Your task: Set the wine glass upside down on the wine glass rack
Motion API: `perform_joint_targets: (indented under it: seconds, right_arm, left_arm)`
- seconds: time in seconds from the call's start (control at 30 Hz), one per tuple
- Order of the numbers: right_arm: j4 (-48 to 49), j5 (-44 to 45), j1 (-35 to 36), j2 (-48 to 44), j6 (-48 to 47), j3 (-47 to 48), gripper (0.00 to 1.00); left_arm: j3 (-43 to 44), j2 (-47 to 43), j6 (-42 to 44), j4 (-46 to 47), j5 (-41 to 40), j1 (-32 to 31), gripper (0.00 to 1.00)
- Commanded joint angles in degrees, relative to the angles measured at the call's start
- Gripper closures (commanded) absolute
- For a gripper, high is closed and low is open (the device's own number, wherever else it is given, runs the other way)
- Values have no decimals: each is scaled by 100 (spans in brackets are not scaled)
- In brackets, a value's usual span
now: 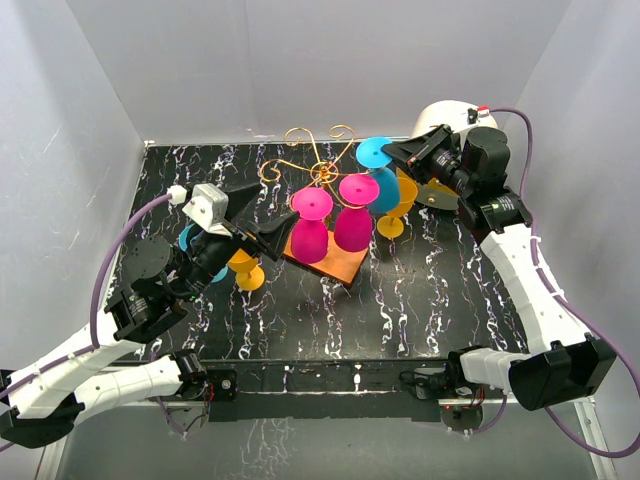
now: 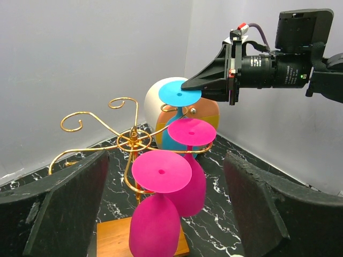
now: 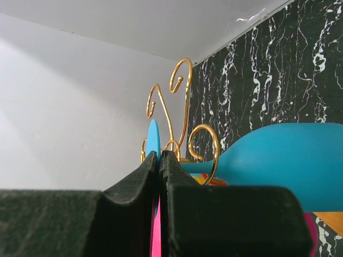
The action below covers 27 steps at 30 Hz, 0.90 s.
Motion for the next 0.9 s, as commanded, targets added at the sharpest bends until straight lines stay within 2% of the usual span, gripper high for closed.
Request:
perform_joint_targets:
  seconds: [0.0,0.33,0.77,0.87]
  right_arm:
    - [370,306,-10,34,-172,271,100]
    - [501,337,-6,277,-285,391,100]
    - [618,-297,25,727,-599,694,100]
    - [617,-354,37,818,-719,805,96]
  left_arm:
    - [2,-92,-10,84,-23,-1,14]
    - [-5,-154,-35,46,-64,-1,14]
    - [2,-162,-79,25,-64,-1,13]
    - [6,-162,-82,22,-57,-2,13]
